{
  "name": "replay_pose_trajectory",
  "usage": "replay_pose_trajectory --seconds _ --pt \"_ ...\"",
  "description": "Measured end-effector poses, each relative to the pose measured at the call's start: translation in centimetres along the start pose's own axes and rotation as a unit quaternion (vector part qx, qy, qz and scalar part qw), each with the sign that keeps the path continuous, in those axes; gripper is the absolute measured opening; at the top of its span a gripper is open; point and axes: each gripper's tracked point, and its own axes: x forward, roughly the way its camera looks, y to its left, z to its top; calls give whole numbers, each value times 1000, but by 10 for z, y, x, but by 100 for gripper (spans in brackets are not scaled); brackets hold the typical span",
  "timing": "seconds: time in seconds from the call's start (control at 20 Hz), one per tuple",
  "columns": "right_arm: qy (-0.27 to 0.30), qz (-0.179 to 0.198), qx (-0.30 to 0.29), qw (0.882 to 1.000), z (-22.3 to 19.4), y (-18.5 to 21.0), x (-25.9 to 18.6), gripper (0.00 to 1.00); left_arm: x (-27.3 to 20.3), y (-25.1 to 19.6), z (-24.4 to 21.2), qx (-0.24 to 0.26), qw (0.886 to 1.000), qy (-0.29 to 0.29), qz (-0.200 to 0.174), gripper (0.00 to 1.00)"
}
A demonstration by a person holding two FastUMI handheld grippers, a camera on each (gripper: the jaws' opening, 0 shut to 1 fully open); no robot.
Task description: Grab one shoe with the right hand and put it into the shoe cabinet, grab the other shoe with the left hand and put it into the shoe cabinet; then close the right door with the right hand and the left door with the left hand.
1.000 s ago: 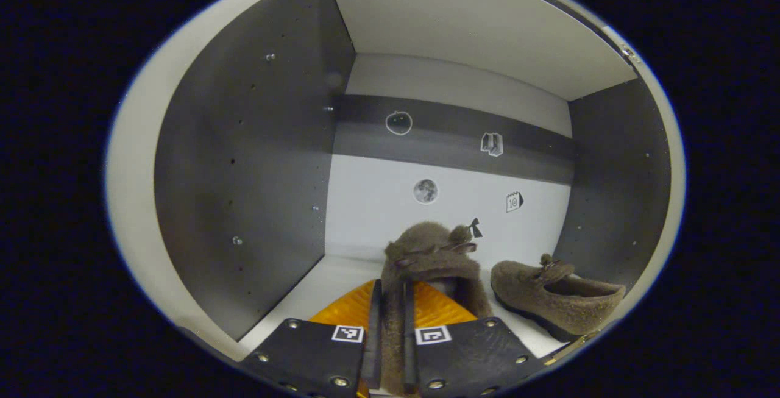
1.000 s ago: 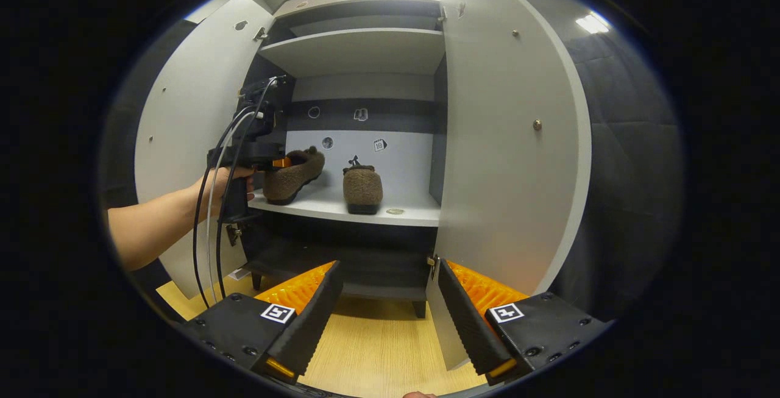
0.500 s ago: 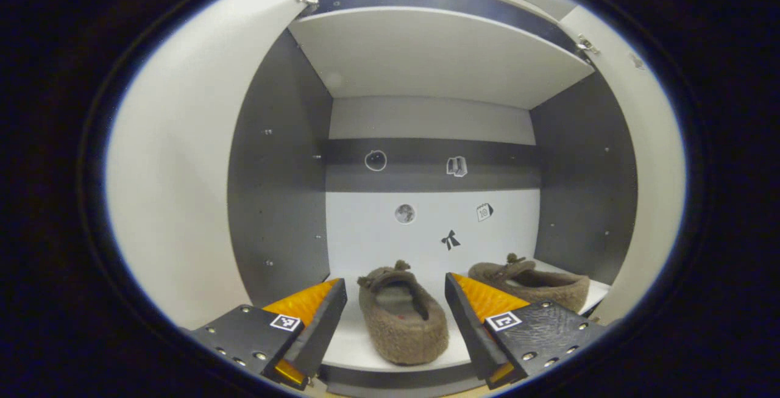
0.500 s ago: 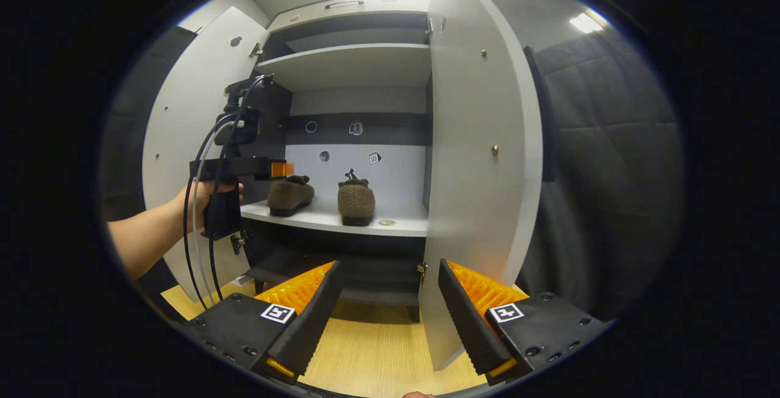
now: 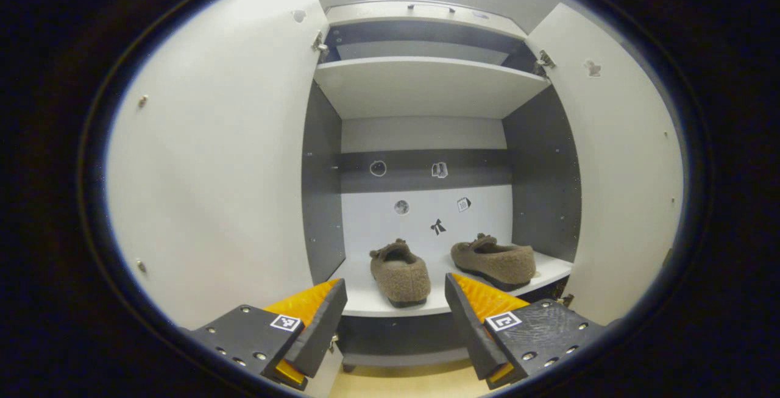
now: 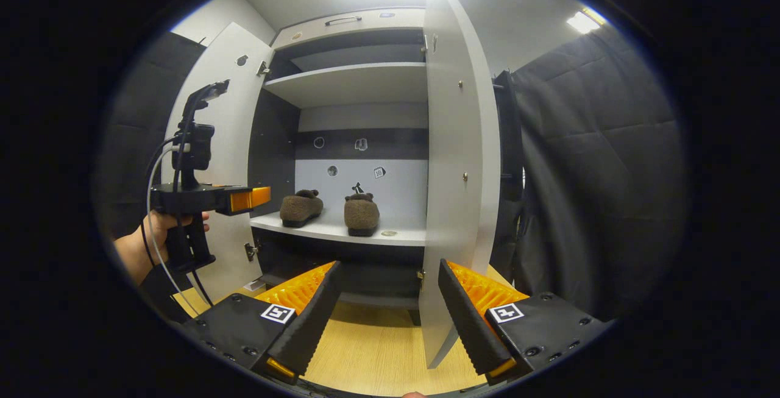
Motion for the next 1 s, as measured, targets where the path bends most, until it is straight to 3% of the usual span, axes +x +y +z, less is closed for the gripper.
replay_pose_trajectory --seconds 0.35,0.6,0.65,0.75,0.85,0.9,1.0 --pt "-3 26 16 1000 7 9 -12 100 -62 7 0 11 1000 -5 2 98" --pt "-12 30 14 999 13 -3 -26 100 -91 6 0 11 1000 -3 -2 89" --pt "-13 28 9 999 15 -10 -29 100 -95 7 -1 13 1000 -2 -1 93" --pt "-16 14 0 1000 21 -31 -35 100 -100 7 0 12 1000 -1 0 98" --pt "-18 -6 1 1000 28 -56 -41 100 -108 8 -1 12 1000 1 1 89" --pt "-20 -17 5 1000 32 -69 -43 100 -116 7 -5 12 1000 1 1 98" --pt "-21 -44 12 999 39 -98 -46 96 -125 9 -9 11 1000 3 7 89"
